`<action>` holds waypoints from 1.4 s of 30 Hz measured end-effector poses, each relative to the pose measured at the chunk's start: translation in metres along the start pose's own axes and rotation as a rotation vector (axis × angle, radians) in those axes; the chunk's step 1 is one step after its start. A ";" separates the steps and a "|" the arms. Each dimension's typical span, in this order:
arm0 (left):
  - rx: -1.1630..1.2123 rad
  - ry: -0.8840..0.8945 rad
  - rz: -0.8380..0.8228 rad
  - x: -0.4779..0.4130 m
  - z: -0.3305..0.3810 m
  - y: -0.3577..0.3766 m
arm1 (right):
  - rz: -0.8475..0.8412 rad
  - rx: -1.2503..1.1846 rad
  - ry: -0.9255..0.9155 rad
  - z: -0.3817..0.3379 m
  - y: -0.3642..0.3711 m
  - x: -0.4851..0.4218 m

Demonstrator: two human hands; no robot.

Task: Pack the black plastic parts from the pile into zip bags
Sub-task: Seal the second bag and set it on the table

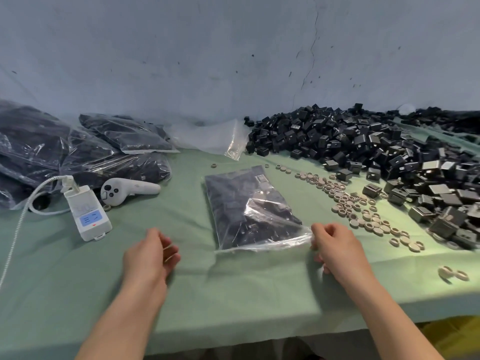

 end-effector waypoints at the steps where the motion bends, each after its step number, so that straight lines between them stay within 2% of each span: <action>1: 0.014 0.004 -0.028 -0.003 0.003 -0.001 | 0.060 0.037 -0.038 -0.003 -0.006 0.000; 3: -0.011 -0.018 -0.159 -0.004 0.000 0.012 | 0.095 0.095 -0.149 -0.018 -0.005 0.002; 5: -0.118 -0.054 -0.313 0.005 -0.006 0.035 | -0.028 0.121 -0.203 -0.032 0.014 0.003; 7: -0.211 -0.092 -0.458 0.017 -0.010 0.060 | -0.123 0.133 -0.183 -0.039 0.033 0.003; 11: -0.497 -0.004 -0.486 0.006 -0.012 0.081 | -0.108 0.091 -0.111 -0.040 0.041 -0.006; 15: -0.693 0.154 -0.525 -0.006 -0.010 0.089 | -0.252 -0.127 0.020 -0.035 0.054 -0.010; 17: -0.613 0.132 -0.603 -0.006 -0.013 0.092 | -0.308 -0.210 0.044 -0.039 0.060 -0.008; 20: -0.345 -0.035 -0.751 0.006 -0.014 0.094 | -0.454 -0.460 0.126 -0.044 0.068 -0.004; 22: -0.303 0.048 -0.728 0.007 0.000 0.089 | -0.608 -0.678 0.176 -0.056 0.077 0.006; 24: -0.301 0.212 -0.647 0.008 0.022 0.079 | -0.720 -0.847 0.202 -0.069 0.087 0.018; 28: -0.263 0.402 -0.558 0.006 0.059 0.059 | -0.877 -0.983 0.153 -0.098 0.113 0.034; 30: -0.153 0.350 -0.580 0.004 0.065 0.054 | -0.917 -1.057 0.122 -0.111 0.123 0.035; 33: -0.005 0.166 -0.629 -0.003 0.062 0.055 | -0.927 -1.175 0.099 -0.122 0.131 0.030; 38: 0.044 -0.173 -0.724 0.000 0.039 0.067 | -0.946 -1.280 0.145 -0.121 0.133 0.018; 42: 0.038 -0.235 -0.747 -0.007 0.033 0.073 | -0.900 -1.327 0.241 -0.117 0.140 0.008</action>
Point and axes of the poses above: each hand's wrist, its own x-axis away from the middle knuckle, its own y-axis out of the palm, z = x × y, the point moved 7 cm from there along -x, towards the middle knuckle, and after that the axes turned 6 degrees about y, right-handed, at the moved point
